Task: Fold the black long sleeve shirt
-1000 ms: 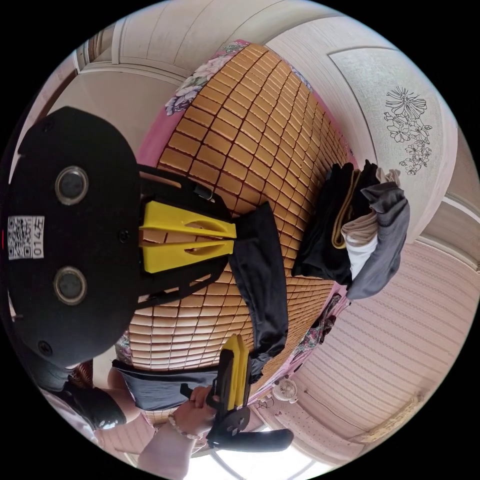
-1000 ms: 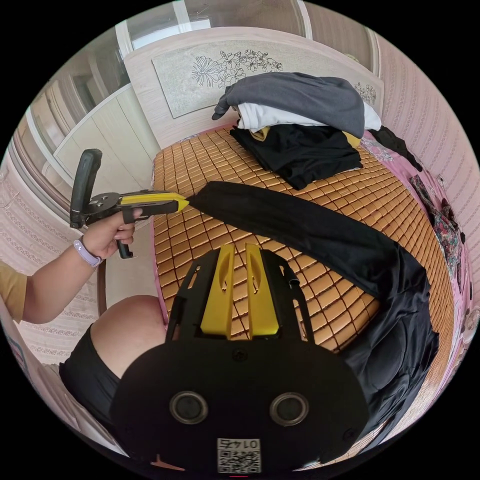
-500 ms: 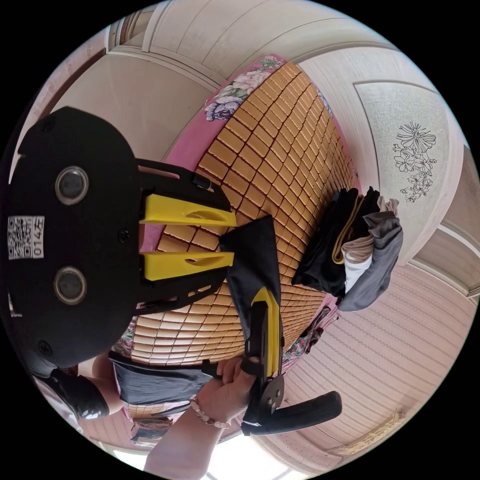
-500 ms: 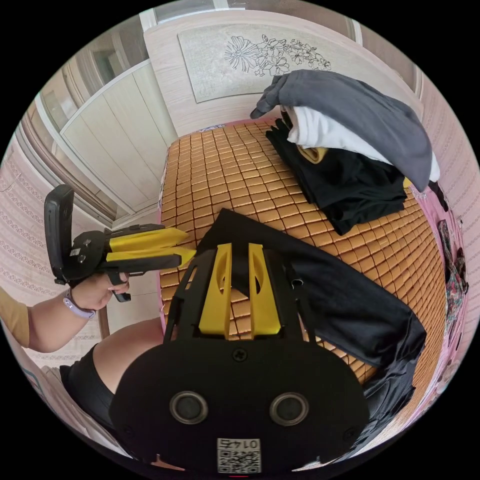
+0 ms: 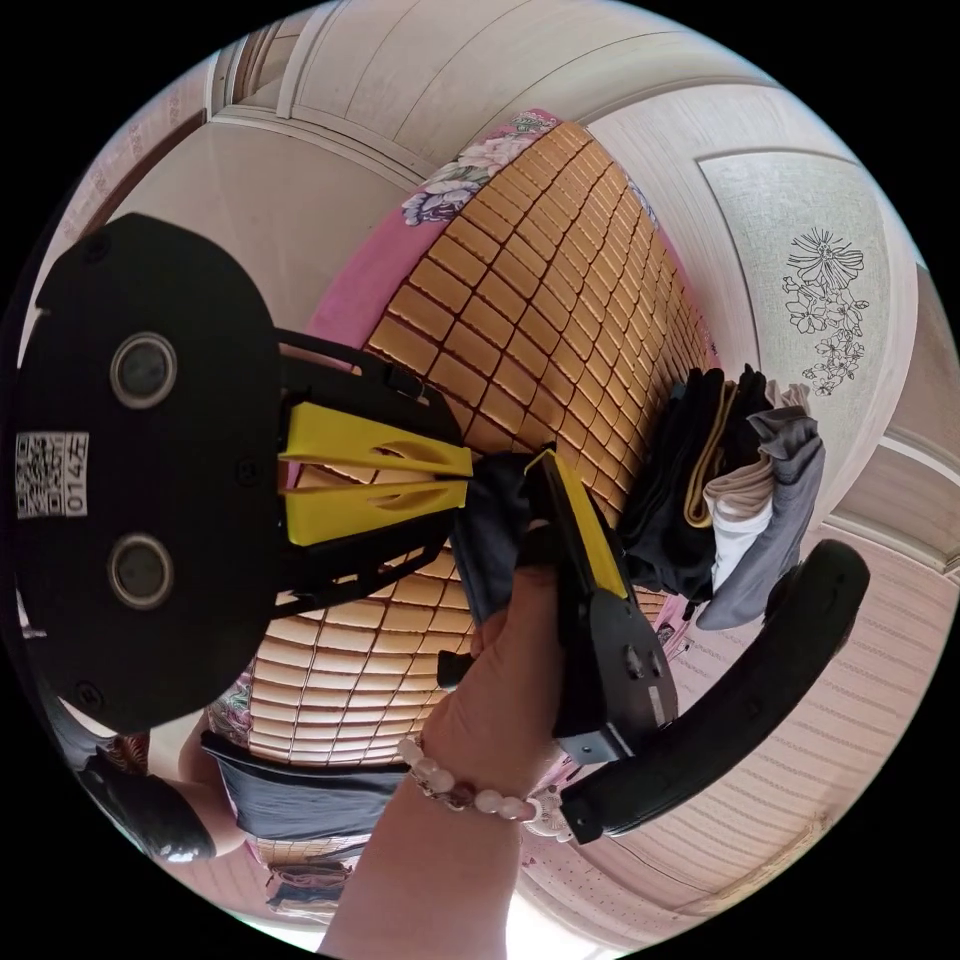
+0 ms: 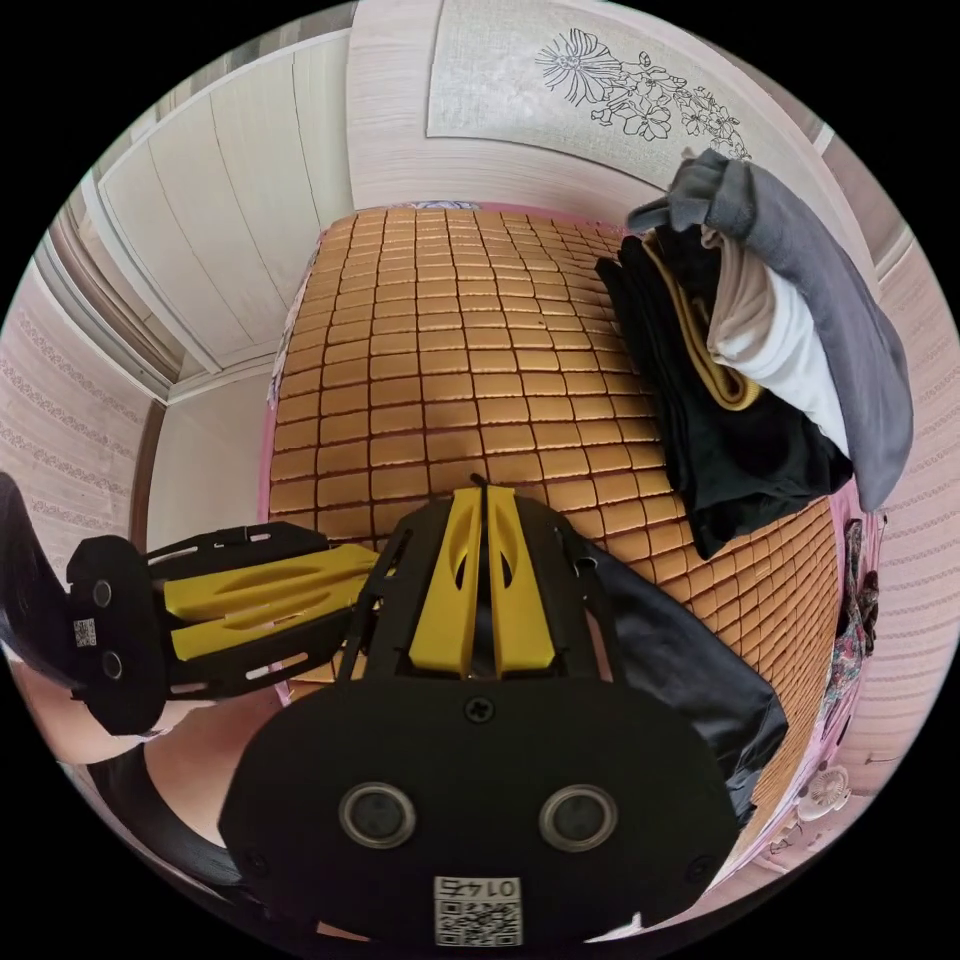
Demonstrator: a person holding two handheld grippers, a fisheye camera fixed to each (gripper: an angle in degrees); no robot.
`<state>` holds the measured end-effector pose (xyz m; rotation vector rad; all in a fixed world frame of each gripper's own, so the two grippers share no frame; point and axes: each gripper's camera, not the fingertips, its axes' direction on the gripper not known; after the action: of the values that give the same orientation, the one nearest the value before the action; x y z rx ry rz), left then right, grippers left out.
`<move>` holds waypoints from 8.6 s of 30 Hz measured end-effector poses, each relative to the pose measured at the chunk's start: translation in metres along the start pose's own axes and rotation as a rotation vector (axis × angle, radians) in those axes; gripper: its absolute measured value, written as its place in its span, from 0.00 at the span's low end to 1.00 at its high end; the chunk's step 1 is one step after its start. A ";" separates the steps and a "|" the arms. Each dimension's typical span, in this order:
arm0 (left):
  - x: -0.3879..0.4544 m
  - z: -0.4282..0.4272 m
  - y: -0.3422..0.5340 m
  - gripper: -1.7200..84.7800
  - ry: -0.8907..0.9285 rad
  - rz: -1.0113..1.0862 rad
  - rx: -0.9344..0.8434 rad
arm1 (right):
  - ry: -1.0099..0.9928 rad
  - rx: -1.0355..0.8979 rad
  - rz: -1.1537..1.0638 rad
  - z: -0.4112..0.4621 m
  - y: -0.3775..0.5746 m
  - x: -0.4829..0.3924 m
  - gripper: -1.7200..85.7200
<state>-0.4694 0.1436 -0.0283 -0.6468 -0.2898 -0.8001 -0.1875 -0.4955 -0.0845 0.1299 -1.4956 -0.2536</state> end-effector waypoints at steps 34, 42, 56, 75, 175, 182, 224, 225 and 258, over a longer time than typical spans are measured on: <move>0.391 0.027 0.120 0.03 0.458 0.773 -0.159 | 0.095 0.244 1.132 -0.270 0.637 0.060 0.12; 0.411 0.130 0.008 0.08 0.324 0.596 -0.120 | 0.080 0.022 1.010 -0.233 0.627 0.081 0.08; 0.450 0.299 -0.050 0.06 0.227 0.552 -0.313 | -0.042 0.032 0.965 -0.273 0.634 0.064 0.04; 0.408 0.232 0.014 0.02 0.339 0.455 -0.153 | 0.039 0.105 1.147 -0.307 0.677 0.061 0.07; 1.037 0.364 0.330 0.03 0.439 1.321 -0.418 | 0.379 0.718 1.944 -0.431 1.069 0.114 0.03; 0.940 0.268 0.221 0.02 0.642 1.141 -0.261 | 0.517 0.980 1.582 -0.482 0.988 0.080 0.03; 0.341 0.252 -0.077 0.09 0.374 0.582 -0.143 | 0.122 0.299 0.987 -0.348 0.595 0.291 0.15; 0.351 0.266 -0.092 0.10 0.366 0.580 -0.139 | 0.122 0.293 1.003 -0.344 0.595 0.301 0.15; 0.300 0.111 -0.053 0.02 0.706 0.617 -0.134 | -0.378 0.599 0.759 -0.428 0.629 0.283 0.07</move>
<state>-0.3080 0.0154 0.2218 -0.4982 0.5901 -0.4070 0.3080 0.0125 0.3085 -0.0201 -1.8455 0.8258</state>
